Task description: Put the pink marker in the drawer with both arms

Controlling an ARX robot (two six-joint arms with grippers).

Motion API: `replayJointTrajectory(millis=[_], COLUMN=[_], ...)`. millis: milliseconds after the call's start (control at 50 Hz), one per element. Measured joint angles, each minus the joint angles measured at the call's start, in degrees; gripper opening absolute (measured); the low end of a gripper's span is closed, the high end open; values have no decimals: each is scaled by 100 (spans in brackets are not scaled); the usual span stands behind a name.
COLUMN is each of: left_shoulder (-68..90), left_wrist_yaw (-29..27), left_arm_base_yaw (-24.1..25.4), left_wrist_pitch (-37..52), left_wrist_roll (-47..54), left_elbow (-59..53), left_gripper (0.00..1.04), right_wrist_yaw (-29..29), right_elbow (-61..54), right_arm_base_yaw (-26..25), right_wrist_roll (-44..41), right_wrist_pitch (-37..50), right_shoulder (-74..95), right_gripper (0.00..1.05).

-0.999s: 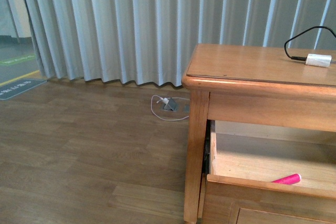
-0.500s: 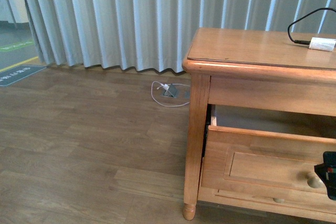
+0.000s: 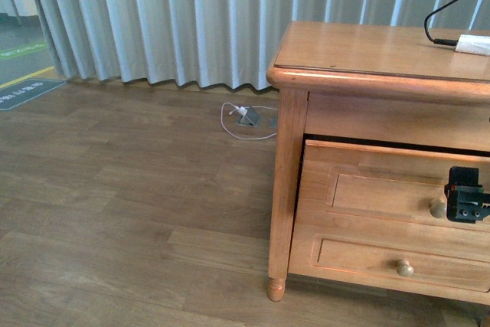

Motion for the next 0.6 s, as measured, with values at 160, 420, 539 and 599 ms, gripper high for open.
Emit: replayJointTrajectory(millis=[160,420,539,599], left_shoulder=[0,0,0,0], left_wrist_yaw=[0,0,0,0], left_arm_base_yaw=[0,0,0,0], left_wrist_pitch=[0,0,0,0], left_wrist_roll=[0,0,0,0], left_elbow=[0,0,0,0], left_gripper=[99,99,99,99], right_wrist_yaw=[151,236,280,236], right_elbow=[120,245,302,302], right_arm_base_yaw=[0,76,101,103], right_wrist_roll=[256,560,601,603], right_wrist_pitch=[302,422,468,470], right_shoulder=[197,439,472,472], right_gripper=[96,96,96,96])
